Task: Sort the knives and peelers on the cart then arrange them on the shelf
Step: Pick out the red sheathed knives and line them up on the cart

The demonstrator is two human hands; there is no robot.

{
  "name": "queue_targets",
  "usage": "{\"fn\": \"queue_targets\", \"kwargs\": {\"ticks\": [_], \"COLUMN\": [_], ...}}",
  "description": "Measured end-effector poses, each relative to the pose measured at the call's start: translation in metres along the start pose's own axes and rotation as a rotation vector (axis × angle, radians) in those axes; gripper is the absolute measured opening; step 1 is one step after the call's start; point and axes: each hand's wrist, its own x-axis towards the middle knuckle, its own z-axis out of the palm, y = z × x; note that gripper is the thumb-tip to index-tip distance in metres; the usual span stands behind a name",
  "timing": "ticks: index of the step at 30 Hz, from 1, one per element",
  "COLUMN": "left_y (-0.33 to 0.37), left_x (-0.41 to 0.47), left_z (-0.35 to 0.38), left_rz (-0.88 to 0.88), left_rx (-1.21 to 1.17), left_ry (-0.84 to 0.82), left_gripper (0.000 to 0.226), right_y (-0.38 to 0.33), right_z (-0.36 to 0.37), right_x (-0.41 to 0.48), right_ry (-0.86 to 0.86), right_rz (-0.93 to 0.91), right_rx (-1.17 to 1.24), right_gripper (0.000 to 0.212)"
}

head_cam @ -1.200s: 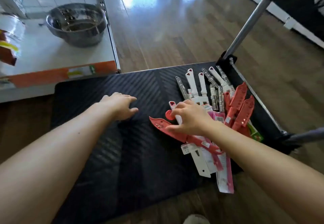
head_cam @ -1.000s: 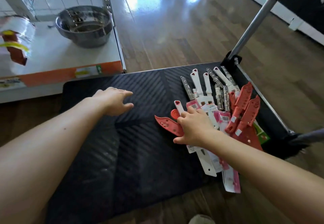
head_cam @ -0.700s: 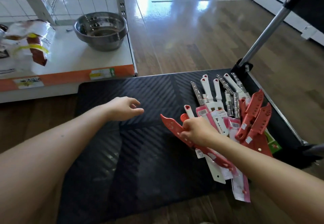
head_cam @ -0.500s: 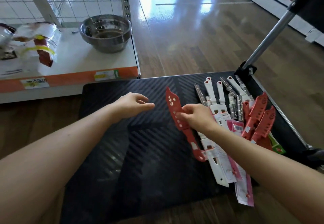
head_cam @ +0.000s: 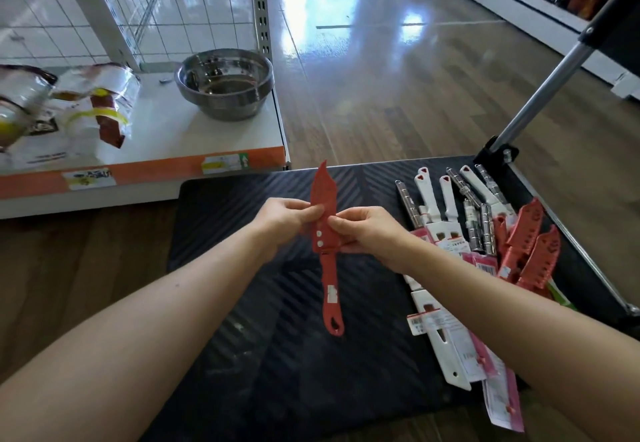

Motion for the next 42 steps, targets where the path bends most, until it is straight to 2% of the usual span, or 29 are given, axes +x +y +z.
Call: {"fn": "queue_targets", "kwargs": {"ticks": [5, 9, 14, 19, 30, 42], "left_y": [-0.014, -0.026, -0.041, -0.051, -0.063, -0.067], "left_x": [0.01, 0.014, 0.02, 0.018, 0.026, 0.029], "left_z": [-0.036, -0.068, -0.099, -0.108, -0.101, -0.101], "left_rz": [-0.067, -0.119, -0.165, -0.184, -0.26, -0.342], "left_rx": [0.094, 0.218, 0.404, 0.606, 0.52, 0.646], "left_ry": [0.158, 0.208, 0.245, 0.193, 0.22, 0.247], "left_gripper": [0.032, 0.025, 0.027, 0.021, 0.021, 0.017], "right_y": [0.002, 0.013, 0.02, 0.026, 0.024, 0.025], "right_z": [-0.023, -0.049, -0.056, -0.055, -0.033, -0.029], "right_x": [0.002, 0.007, 0.007, 0.008, 0.005, 0.001], "right_ry": [0.141, 0.289, 0.326, 0.333, 0.245, 0.196], "right_rz": [0.037, 0.038, 0.019, 0.049, 0.055, 0.062], "right_rx": [-0.183, -0.598, -0.93, -1.051, -1.166, -1.2], "right_gripper": [0.011, 0.017, 0.019, 0.019, 0.019, 0.019]}}
